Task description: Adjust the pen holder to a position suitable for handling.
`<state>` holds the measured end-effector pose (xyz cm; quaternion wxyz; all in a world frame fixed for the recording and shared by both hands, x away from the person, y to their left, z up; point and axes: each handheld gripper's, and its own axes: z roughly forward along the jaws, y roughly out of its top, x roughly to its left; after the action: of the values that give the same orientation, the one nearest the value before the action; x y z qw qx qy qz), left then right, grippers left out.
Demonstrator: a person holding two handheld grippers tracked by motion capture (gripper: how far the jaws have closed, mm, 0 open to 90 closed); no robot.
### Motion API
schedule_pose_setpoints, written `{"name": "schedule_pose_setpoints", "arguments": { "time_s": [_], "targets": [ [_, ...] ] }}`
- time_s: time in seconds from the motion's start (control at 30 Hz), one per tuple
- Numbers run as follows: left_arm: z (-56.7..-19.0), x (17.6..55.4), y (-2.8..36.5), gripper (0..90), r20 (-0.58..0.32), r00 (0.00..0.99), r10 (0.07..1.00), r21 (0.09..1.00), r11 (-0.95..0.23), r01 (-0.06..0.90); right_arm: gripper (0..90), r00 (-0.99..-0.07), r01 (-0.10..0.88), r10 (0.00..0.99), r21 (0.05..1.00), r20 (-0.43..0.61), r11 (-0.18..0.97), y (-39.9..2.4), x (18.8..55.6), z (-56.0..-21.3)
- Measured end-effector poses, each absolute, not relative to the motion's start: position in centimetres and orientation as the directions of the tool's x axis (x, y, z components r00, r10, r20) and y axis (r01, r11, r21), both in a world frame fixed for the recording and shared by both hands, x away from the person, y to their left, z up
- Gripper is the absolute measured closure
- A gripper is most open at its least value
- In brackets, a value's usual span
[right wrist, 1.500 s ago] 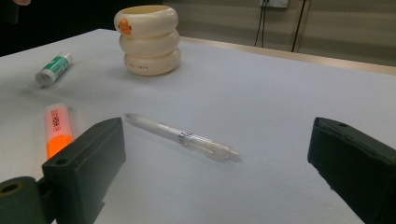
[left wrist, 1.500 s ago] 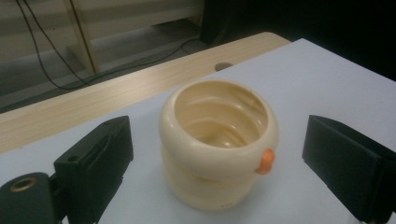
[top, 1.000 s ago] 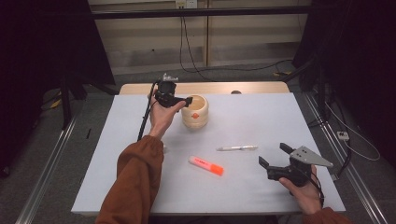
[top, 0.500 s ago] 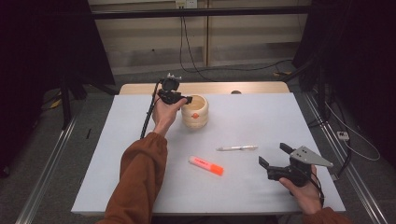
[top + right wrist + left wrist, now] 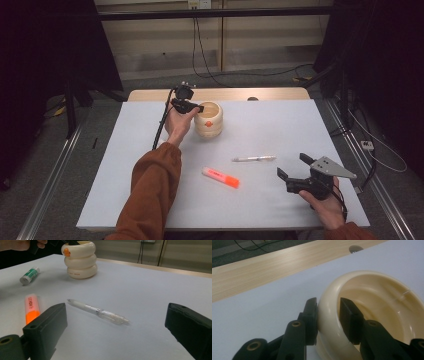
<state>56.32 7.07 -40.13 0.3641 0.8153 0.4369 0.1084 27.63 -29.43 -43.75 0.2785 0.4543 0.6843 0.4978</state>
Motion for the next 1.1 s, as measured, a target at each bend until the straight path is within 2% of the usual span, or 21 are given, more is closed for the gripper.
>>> {"name": "schedule_pose_setpoints", "arguments": {
  "time_s": [0.27, 0.77, 1.1],
  "targets": [
    [-40.1, 56.2, 7.0, 73.1, -0.163, 0.581, 0.797, 0.69, -0.329, 0.645, 3.7, -0.432, 0.346, 0.899, 0.934, 0.072, 0.091, -29.4, 27.6, -43.7],
    [-38.9, 55.4, 7.2, 72.2, -0.204, 0.529, 0.824, 0.691, -0.262, 0.674, 3.7, -0.433, 0.342, 0.899, 0.935, 0.068, 0.094, -29.4, 27.6, -43.7],
    [-38.0, 53.7, 6.8, 72.4, -0.208, 0.565, 0.798, 0.712, -0.273, 0.648, 3.7, -0.433, 0.343, 0.899, 0.934, 0.069, 0.094, -29.4, 27.6, -43.8]
  ]
}}
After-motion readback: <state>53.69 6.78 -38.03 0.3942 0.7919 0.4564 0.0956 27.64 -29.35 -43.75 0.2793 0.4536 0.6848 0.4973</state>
